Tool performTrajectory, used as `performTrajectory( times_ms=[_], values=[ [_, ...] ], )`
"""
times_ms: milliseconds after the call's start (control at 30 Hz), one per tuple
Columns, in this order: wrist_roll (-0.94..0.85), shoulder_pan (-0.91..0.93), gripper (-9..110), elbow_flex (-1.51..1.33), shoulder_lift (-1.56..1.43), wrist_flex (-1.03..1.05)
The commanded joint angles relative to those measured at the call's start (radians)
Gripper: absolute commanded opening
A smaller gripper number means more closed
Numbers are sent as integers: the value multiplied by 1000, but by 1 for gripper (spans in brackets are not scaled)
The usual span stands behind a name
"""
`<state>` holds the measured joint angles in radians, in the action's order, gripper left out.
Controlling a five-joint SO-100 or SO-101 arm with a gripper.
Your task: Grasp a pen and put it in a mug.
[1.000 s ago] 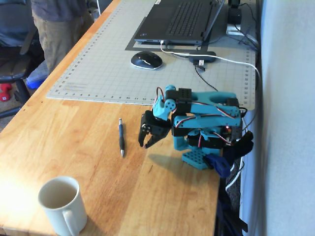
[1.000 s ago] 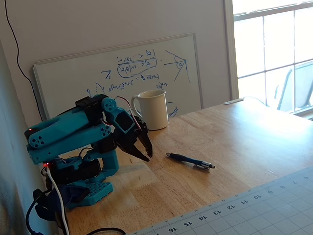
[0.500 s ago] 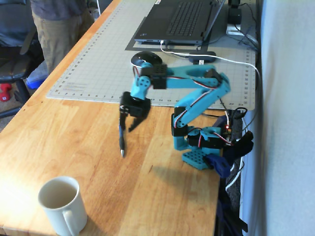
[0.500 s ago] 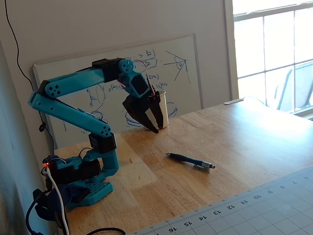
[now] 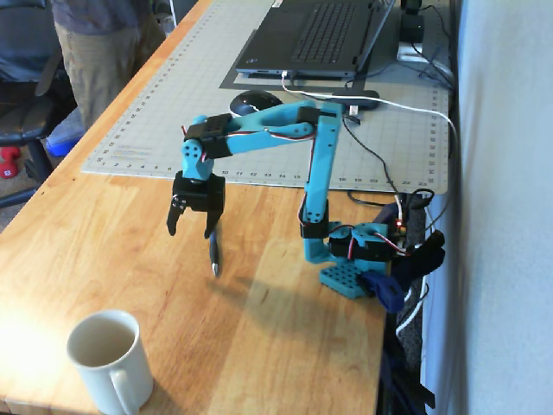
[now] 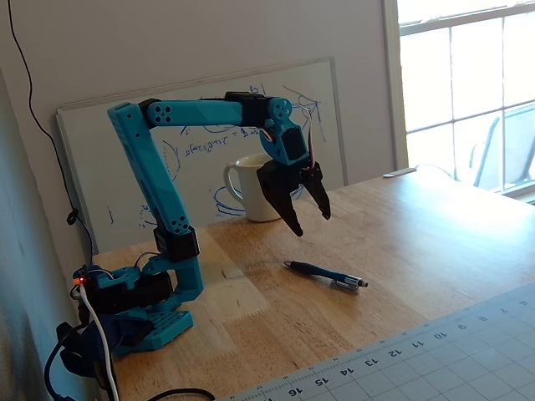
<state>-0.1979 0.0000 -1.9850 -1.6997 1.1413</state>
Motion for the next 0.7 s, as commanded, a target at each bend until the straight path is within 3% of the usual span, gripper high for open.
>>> performTrajectory(
  times_ms=[0,667],
  values=[
    [-6,51,26,78,51,8],
    [-9,77,26,61,184,-5]
  ],
)
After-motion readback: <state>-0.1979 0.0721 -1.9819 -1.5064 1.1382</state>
